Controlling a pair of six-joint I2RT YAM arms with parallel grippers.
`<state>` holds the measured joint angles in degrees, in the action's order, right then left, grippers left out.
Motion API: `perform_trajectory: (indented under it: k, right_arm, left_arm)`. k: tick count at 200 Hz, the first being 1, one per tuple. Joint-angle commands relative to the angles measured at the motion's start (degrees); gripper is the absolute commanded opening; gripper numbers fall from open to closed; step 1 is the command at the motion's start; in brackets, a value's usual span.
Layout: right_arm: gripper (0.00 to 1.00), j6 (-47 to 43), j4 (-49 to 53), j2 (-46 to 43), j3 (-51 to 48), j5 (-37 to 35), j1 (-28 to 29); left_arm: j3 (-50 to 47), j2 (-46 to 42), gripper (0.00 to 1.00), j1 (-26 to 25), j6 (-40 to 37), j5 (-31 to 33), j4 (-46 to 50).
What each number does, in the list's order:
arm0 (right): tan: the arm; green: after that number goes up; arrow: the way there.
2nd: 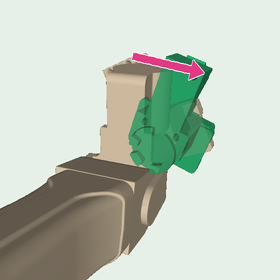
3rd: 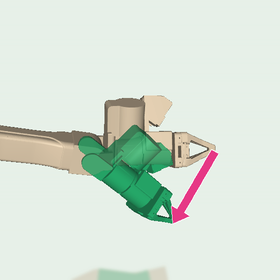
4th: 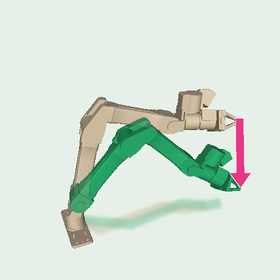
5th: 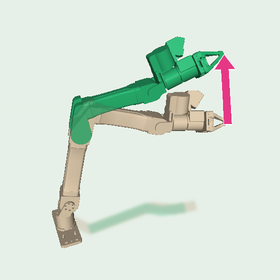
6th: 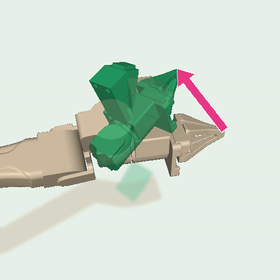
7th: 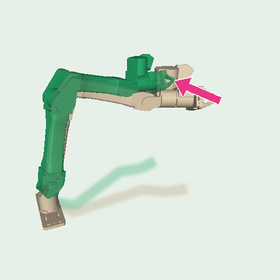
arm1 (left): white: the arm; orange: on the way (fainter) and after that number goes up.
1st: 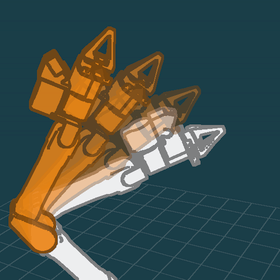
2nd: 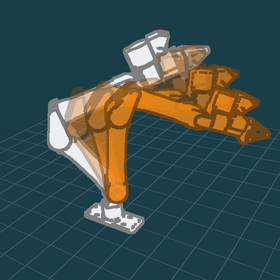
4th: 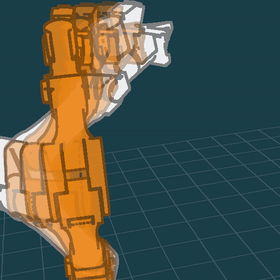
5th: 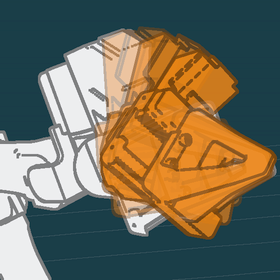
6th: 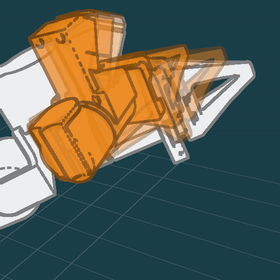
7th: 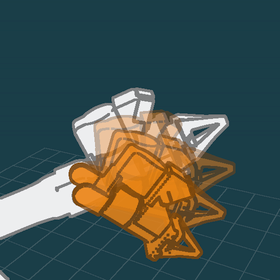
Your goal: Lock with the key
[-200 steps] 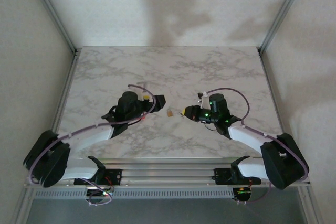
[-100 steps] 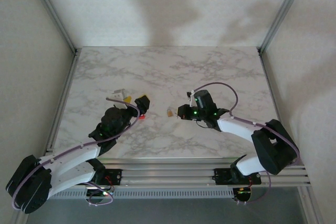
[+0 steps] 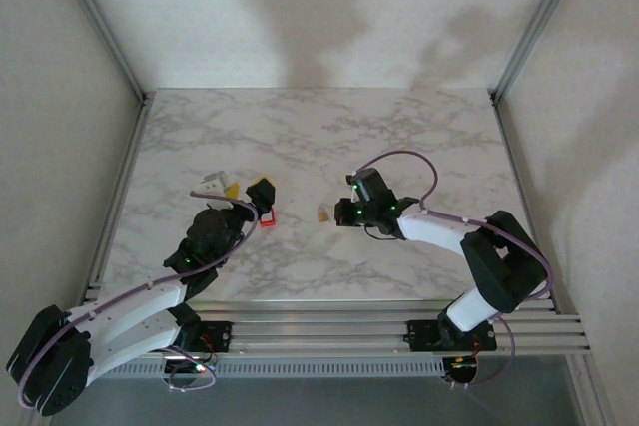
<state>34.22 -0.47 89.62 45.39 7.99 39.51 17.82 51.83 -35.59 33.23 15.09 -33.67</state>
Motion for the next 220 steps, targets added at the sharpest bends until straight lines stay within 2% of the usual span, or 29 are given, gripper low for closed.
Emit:
perform_trajectory:
  k: [1, 93, 158, 220]
  right_arm:
    - [0.0, -1.0, 1.6, 1.5, 2.4, -1.8, 0.7]
    - [0.0, -2.2, 3.3, 9.4, 7.5, -1.9, 0.8]
    - [0.0, -3.0, 5.3, 11.7, 9.6, -2.3, 0.7]
    - [0.11, -3.4, 7.1, 10.3, 10.2, -2.7, 0.7]
  left_arm:
    - [-0.6, -0.2, 1.0, -0.4, 0.6, 1.6, -1.1]
    - [-0.5, -0.2, 1.0, -0.4, 0.2, 1.8, -0.9]
    - [-0.2, 0.2, 1.0, -0.4, 0.1, 1.5, -0.7]
    - [-0.1, 0.2, 1.0, -0.4, 0.0, 1.6, -0.4]
